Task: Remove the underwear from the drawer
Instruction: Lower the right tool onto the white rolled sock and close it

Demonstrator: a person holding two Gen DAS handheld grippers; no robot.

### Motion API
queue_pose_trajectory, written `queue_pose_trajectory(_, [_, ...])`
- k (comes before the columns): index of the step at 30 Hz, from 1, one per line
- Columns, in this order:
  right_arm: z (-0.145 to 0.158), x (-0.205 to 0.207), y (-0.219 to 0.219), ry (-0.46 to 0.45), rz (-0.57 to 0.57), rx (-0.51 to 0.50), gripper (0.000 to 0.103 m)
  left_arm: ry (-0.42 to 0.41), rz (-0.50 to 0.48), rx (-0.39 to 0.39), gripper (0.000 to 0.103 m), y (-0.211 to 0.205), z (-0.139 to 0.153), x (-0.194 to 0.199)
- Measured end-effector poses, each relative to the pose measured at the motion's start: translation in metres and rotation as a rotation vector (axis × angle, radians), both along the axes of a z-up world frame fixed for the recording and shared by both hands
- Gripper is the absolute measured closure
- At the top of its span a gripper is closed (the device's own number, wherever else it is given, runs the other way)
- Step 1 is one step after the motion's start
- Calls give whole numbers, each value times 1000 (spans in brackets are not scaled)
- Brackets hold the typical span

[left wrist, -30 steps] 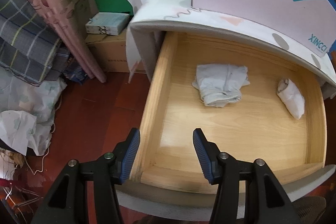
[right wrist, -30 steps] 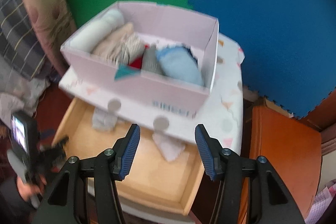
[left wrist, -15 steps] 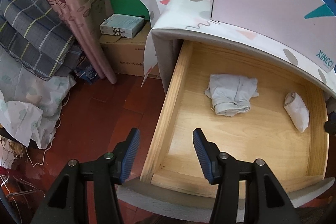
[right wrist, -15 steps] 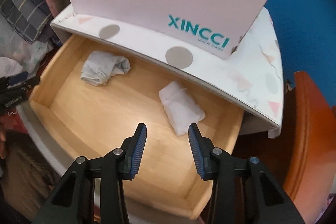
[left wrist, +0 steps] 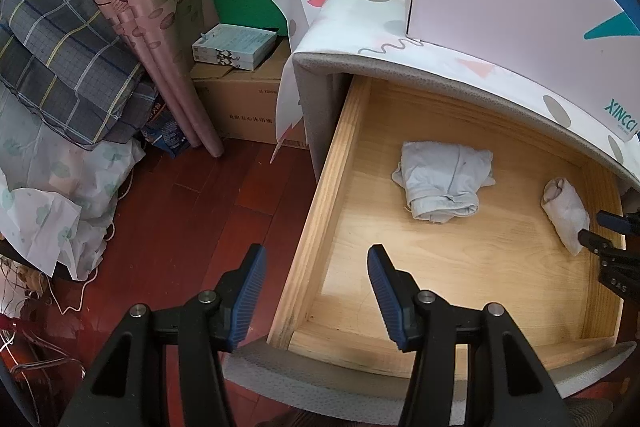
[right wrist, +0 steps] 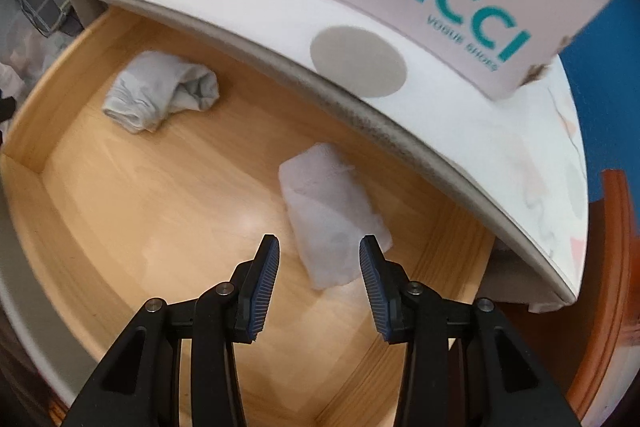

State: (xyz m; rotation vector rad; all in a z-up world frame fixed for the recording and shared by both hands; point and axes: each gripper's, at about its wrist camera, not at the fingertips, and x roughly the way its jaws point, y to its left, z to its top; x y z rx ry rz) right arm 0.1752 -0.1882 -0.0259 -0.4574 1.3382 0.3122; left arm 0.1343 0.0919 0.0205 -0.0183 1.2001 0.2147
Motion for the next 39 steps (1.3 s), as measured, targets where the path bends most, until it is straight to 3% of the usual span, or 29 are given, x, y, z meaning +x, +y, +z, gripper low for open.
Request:
queue_pose_trajectory(21, [-35, 19, 9, -42, 82, -90, 61, 7, -9, -10, 49, -1, -3, 1])
queue_pose_trajectory(39, [-45, 49, -3, -42, 74, -57, 60, 11, -16, -7, 49, -4, -4, 1])
